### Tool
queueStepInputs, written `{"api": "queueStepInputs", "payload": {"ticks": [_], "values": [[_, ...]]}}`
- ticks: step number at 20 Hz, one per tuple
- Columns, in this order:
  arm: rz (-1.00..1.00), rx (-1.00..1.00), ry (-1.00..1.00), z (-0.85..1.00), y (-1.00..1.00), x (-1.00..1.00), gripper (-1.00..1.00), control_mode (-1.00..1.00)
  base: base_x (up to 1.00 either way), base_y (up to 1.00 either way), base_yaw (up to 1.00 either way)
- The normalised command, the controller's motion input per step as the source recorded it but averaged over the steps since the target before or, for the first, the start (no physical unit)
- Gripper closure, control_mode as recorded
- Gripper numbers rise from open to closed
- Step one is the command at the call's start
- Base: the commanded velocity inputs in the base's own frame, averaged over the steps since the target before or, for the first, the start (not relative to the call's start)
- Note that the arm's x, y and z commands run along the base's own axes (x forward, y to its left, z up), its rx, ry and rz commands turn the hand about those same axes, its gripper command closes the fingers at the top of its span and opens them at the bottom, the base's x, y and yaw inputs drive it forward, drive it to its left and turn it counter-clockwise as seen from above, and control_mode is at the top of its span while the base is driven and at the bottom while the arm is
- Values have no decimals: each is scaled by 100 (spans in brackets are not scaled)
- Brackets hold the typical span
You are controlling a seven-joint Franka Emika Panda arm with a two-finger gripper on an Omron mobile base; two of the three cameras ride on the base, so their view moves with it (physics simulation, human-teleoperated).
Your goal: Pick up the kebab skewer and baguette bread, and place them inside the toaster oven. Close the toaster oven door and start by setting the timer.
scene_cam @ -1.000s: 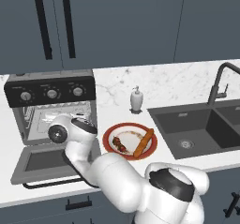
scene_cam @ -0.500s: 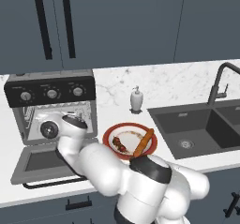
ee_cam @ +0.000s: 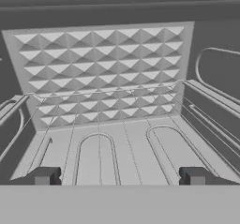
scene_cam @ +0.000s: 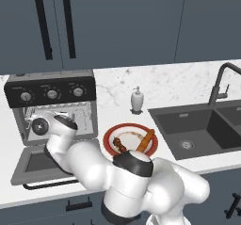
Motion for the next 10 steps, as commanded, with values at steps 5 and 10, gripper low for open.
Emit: {"api": "queueStepInputs", "payload": {"ticks": [5, 10], "values": [[0, -3, 0, -6, 0, 40, -100, -100, 0, 0, 0], [0, -5, 0, -27, 0, 35, -100, -100, 0, 0, 0]]}}
